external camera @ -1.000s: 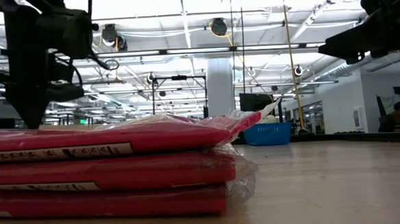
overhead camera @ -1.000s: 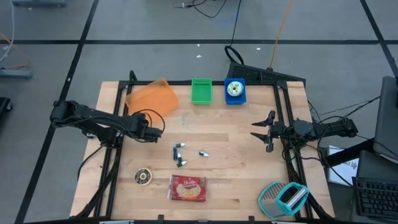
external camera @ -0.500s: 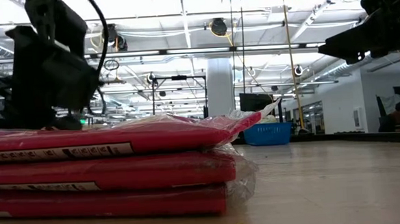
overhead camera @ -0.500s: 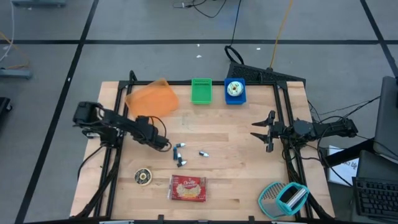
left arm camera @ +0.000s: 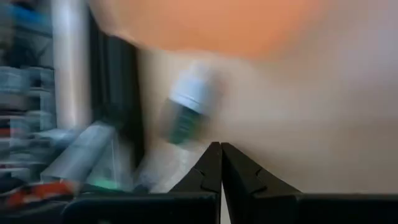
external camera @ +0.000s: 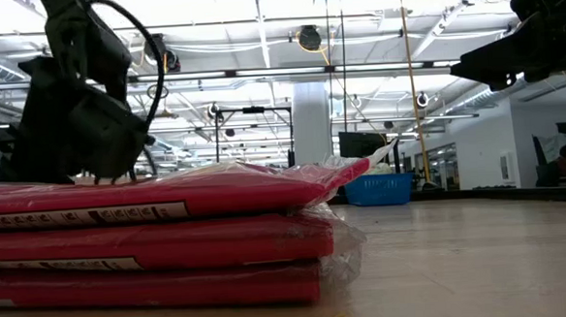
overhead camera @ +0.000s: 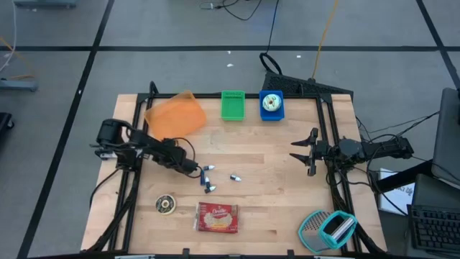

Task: Pick & Place Food Item
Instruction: Put the green food coloring bottle into the green bin

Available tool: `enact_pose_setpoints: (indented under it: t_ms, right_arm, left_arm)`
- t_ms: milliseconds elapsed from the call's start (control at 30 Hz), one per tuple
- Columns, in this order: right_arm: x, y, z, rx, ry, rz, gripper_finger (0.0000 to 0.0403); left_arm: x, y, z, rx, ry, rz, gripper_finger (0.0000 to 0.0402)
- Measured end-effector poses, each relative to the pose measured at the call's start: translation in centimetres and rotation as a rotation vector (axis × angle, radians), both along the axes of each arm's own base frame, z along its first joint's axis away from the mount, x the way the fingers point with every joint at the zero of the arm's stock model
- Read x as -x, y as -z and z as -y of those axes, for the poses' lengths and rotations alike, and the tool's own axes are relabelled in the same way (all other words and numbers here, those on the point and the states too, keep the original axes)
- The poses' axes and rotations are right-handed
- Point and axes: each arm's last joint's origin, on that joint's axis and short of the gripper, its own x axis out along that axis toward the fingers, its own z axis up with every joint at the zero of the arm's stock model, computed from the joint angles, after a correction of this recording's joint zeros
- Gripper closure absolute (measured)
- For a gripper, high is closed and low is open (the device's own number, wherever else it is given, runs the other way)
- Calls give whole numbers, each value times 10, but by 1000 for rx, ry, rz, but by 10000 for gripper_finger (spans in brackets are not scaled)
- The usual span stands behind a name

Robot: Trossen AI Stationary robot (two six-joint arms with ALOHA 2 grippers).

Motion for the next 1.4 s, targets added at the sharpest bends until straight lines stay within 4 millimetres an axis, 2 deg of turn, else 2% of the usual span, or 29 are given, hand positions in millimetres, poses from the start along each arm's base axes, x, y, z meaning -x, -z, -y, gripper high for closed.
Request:
enact_pose_setpoints:
  t_ms: [167, 333, 400, 533, 633, 833, 1100, 1267, 1400]
  right_arm:
    - [0, 0, 0, 0, 0, 0, 216]
    - [0, 0, 0, -1, 0, 1, 216]
    - [0, 0, 0, 0, 0, 0, 216]
    - [0, 0, 0, 0, 0, 0, 216]
    - [0, 0, 0, 0, 0, 0, 216]
    - [0, 0, 0, 0, 0, 0, 216]
    - [0, 0, 0, 0, 0, 0, 216]
    - [0, 0, 0, 0, 0, 0, 216]
    - [0, 0, 0, 0, 0, 0, 216]
  left_arm:
    - [-8, -19, 9, 51, 61, 144, 400]
    - [4, -54, 15, -120, 37, 92, 400]
    - [13, -61, 15, -157, 10, 21, 400]
    - [20, -59, 12, -158, -27, -2, 400]
    - [18, -48, 9, -140, -35, 63, 398]
    - [17, -45, -8, -166, -106, 12, 400]
    - [23, -42, -49, 26, -235, -29, 399]
    - [29, -40, -72, 111, -247, -42, 396]
    - [30, -34, -81, 194, -198, -2, 400]
